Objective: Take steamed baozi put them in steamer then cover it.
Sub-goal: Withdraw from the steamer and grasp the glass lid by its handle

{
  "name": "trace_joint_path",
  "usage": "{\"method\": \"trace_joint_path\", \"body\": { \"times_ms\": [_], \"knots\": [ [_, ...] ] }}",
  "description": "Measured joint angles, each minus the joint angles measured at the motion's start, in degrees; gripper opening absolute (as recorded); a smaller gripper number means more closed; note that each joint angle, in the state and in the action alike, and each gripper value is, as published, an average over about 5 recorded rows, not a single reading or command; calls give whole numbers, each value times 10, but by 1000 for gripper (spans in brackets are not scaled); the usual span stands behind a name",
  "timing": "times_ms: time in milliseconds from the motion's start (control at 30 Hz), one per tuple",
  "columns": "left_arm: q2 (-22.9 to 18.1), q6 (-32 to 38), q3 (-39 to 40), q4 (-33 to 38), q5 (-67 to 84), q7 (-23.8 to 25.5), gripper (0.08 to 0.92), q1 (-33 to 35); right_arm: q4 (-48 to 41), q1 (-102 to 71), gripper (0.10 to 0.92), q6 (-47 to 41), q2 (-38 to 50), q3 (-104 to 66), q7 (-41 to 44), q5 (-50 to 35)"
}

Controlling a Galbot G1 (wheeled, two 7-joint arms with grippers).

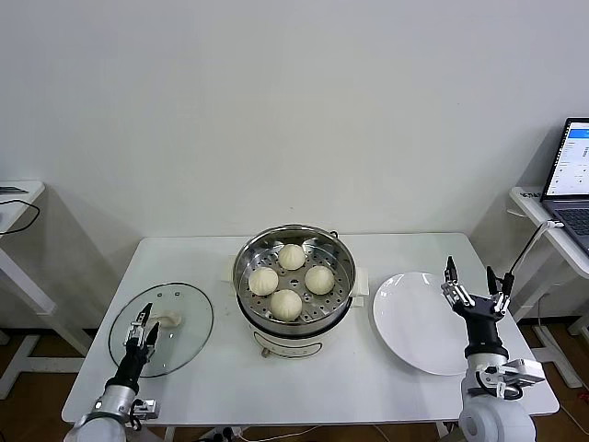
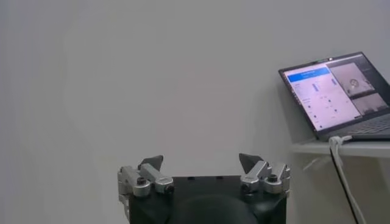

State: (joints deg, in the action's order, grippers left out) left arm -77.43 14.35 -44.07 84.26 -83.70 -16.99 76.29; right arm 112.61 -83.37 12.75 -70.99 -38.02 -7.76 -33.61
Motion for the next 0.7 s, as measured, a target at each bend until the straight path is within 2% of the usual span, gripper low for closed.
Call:
{"method": "trace_joint_path", "body": {
  "times_ms": [500,600,700],
  "knots": [
    [-3,-6,9,-56,-4,-6,821,-61,-10,3,823,2,0,3,2,9],
    [-5,-6,12,-66,-5,-9,783,-69,-14,5,823,4,-1,5,3,11],
    [-7,-6,14,-73,-5,-12,705,-74,-18,7,823,6,-3,7,4,13]
  ]
}}
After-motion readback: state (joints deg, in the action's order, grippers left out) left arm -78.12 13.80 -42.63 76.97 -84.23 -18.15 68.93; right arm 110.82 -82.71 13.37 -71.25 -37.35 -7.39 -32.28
